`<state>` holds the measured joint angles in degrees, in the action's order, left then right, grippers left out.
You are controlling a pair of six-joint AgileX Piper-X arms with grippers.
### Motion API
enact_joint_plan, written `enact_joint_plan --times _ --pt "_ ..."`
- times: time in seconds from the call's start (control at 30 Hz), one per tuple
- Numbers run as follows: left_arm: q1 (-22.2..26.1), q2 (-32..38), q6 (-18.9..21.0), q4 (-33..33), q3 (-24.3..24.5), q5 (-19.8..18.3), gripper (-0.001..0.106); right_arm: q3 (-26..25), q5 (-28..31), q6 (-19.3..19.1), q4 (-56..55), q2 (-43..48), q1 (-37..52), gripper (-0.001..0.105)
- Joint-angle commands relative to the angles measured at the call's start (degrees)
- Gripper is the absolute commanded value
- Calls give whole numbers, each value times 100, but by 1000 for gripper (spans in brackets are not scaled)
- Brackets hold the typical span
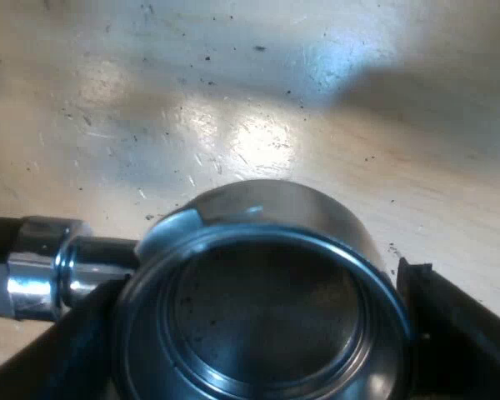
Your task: Put the handle in the coffee machine
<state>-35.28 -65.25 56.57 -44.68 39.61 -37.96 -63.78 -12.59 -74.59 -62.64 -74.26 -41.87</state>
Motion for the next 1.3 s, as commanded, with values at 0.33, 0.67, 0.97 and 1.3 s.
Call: enact_joint_plan --times 0.33,0.67,0.97,1.3 --pt "-238 -84 16 259 26 649 85 -90 -179 19 64 88 36 0" --pt "-238 -84 34 249 26 985 81 -90 -179 19 64 88 36 0" --pt "-238 -84 34 261 26 988 72 -90 -179 19 64 88 36 0" --pt "-238 -84 34 288 26 988 47 -90 -179 19 64 88 36 0"
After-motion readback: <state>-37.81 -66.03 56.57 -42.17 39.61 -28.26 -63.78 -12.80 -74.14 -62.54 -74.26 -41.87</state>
